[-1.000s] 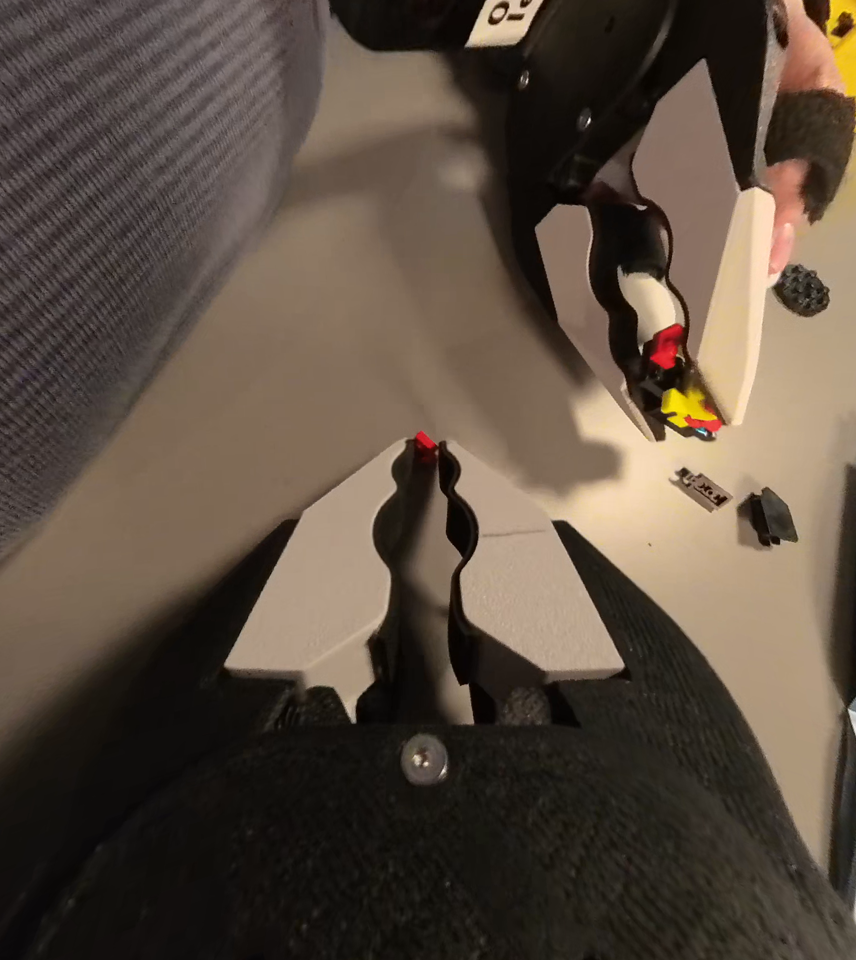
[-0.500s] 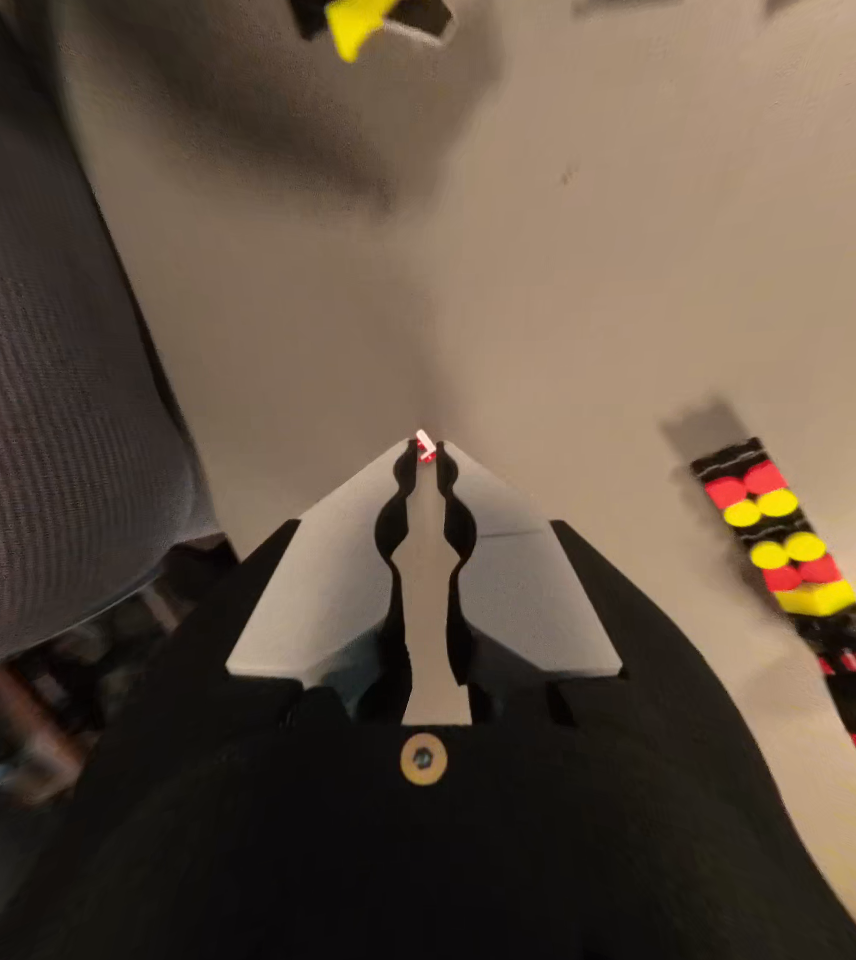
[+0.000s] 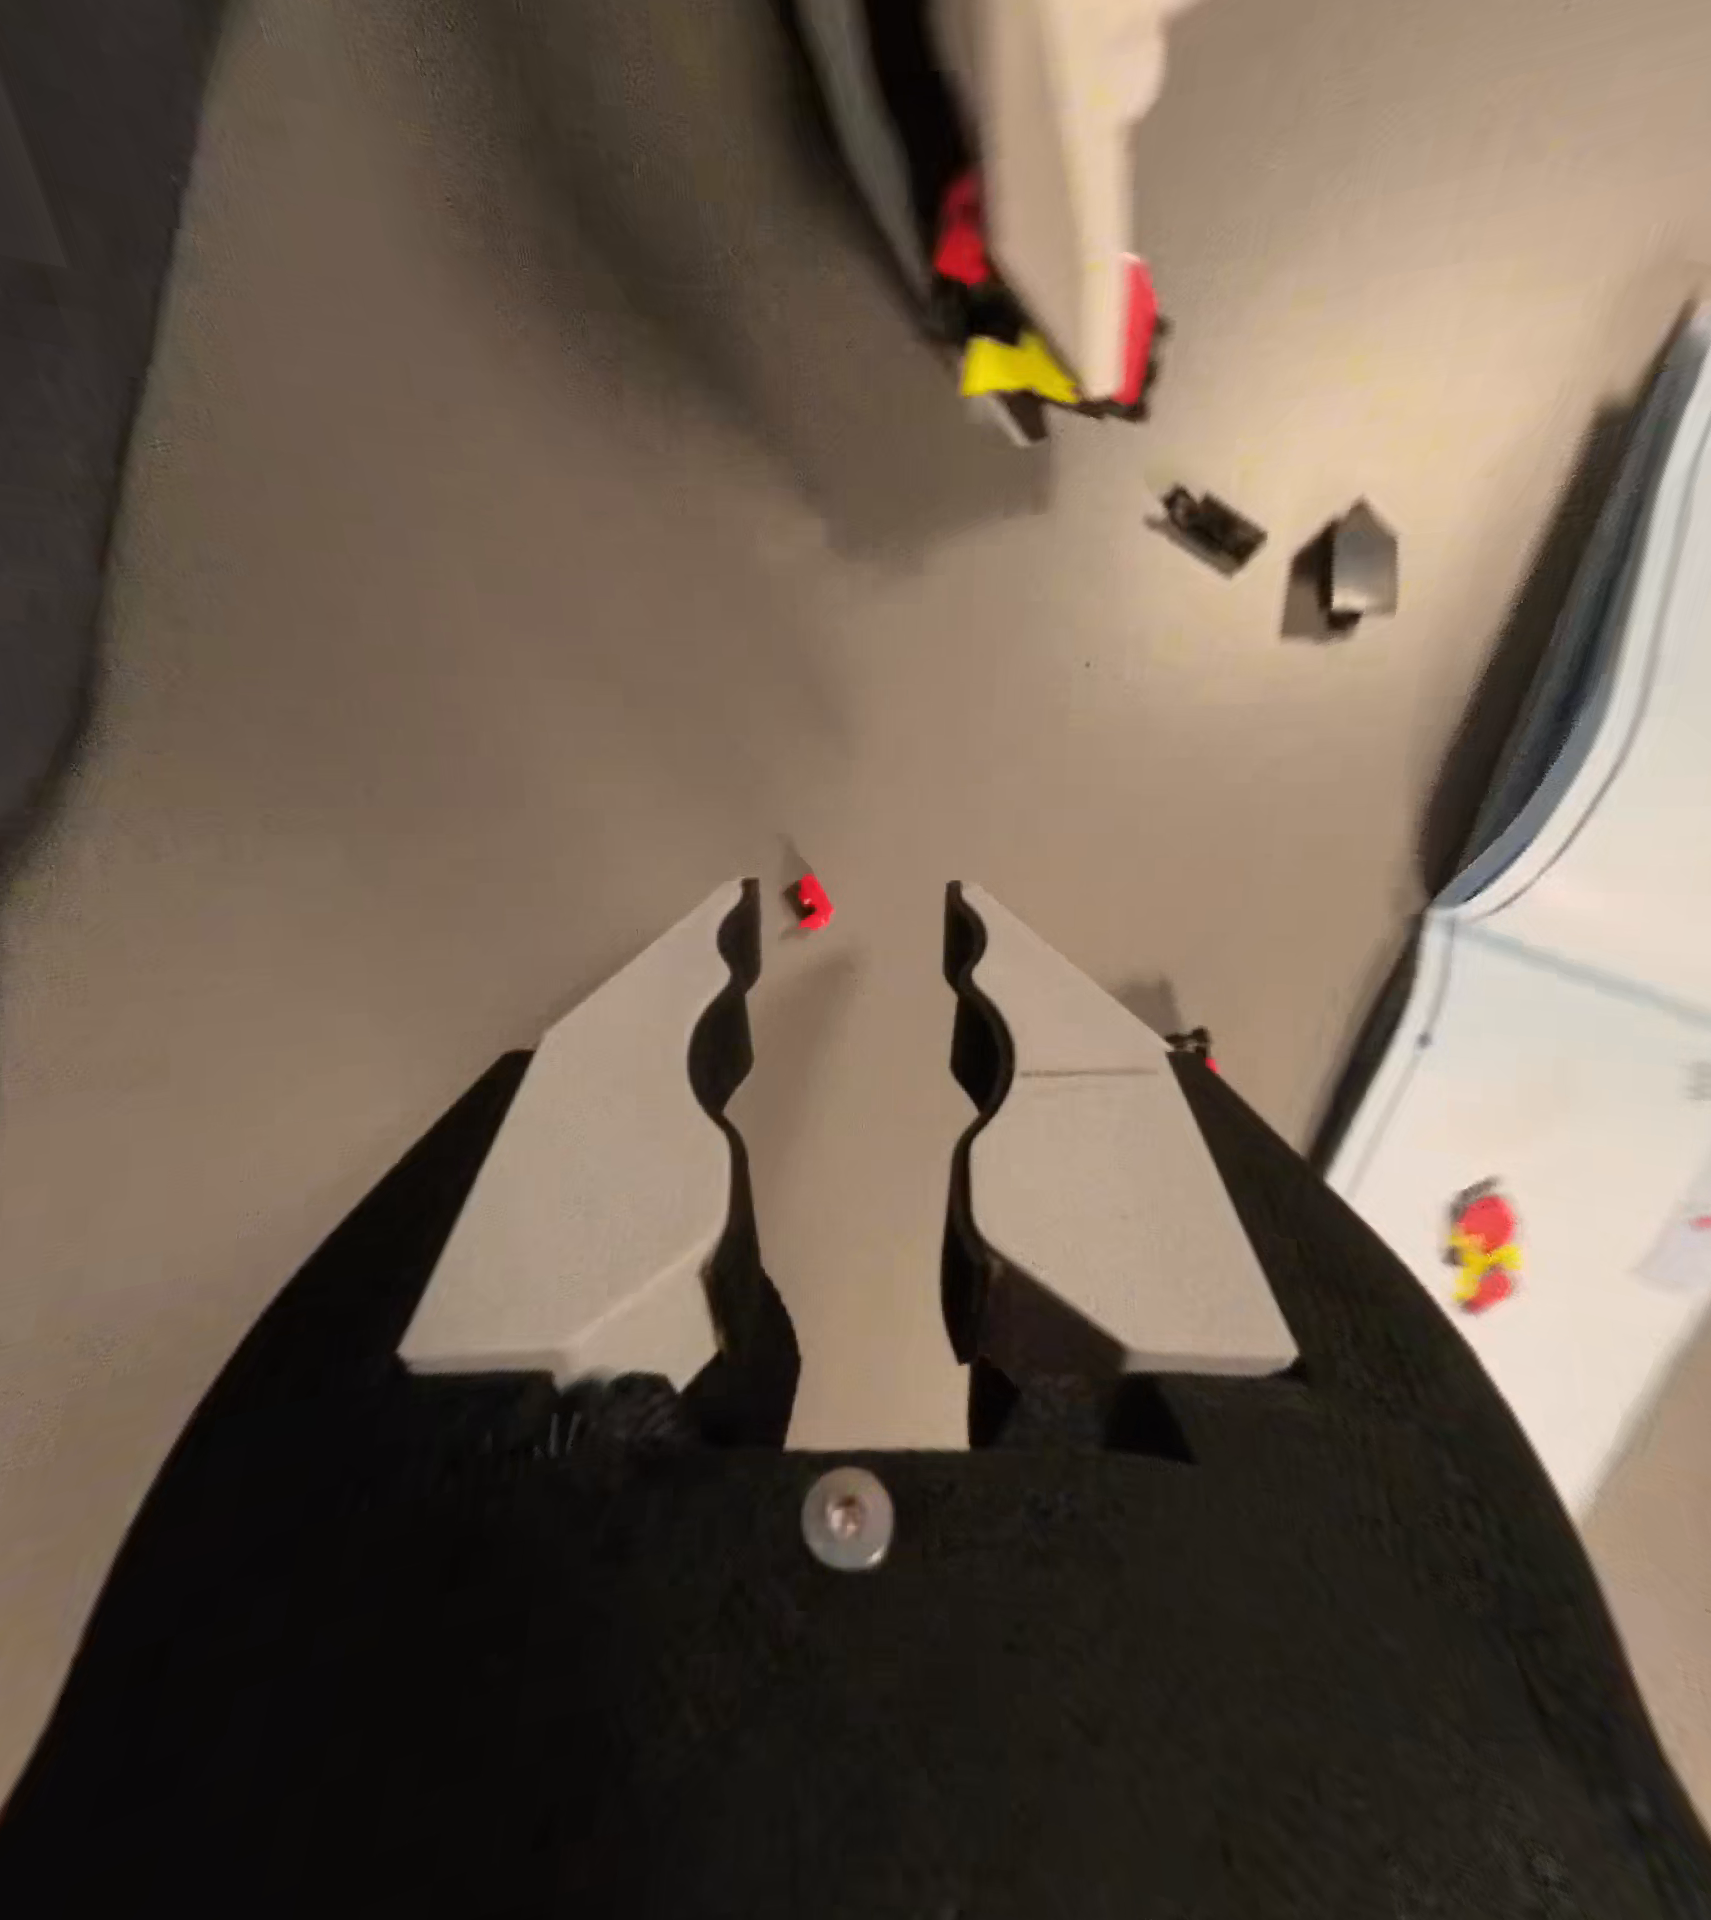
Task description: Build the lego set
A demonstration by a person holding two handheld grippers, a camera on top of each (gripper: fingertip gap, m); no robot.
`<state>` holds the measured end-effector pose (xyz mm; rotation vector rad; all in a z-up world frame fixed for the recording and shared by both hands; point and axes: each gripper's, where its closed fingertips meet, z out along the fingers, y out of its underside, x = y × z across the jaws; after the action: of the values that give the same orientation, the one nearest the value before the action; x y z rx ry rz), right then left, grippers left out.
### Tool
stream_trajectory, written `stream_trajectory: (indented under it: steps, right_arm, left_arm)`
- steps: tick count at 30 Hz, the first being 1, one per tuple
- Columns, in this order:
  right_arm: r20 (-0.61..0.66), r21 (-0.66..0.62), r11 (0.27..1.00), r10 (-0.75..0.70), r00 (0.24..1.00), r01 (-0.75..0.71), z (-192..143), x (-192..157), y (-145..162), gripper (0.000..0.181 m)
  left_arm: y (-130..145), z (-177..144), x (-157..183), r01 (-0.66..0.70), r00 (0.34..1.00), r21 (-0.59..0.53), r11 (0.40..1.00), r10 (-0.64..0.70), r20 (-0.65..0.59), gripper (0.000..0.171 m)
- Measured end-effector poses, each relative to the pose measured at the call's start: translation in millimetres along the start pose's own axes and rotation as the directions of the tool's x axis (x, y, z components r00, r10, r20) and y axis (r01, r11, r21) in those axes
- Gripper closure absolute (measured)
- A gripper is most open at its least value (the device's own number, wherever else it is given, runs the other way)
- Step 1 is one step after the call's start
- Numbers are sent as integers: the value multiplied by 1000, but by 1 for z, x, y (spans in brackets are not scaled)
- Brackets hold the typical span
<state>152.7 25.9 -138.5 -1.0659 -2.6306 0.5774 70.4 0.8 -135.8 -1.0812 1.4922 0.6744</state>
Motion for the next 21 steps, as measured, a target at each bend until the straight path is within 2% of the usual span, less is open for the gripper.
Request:
stream_trajectory:
  steps: [2,4,7,11,13,15,18,21]
  right_arm:
    - [-103,-38,980,-197,975,194,2,-7,9,158]
    - [-155,-90,953,-299,942,288,6,-11,12,165]
    - [-159,-141,926,-370,915,349,10,-12,10,165]
    - [-103,-171,915,-385,917,365,17,-9,10,166]
    - [-52,-180,915,-376,925,362,19,-8,11,174]
    - [23,-171,934,-315,949,314,19,-9,10,179]
    - [192,-131,988,-55,980,82,12,-8,5,179]
    - [420,-194,969,221,880,-150,5,-17,6,180]
  left_arm:
    - [0,0,0,5,1000,0,1000,-5,-4,151]
    - [0,1,0,11,1000,0,1000,-11,-8,151]
    - [0,1,1,14,1000,0,1000,-14,-9,151]
    - [0,1,0,13,1000,1,1000,-13,-9,151]
    - [0,1,0,12,1000,1,1000,-12,-9,151]
    - [-1,1,0,12,1000,2,1000,-12,-10,152]
    - [-1,2,0,12,1000,4,1000,-12,-11,152]
    - [-2,2,1,11,1000,7,1000,-11,-14,152]
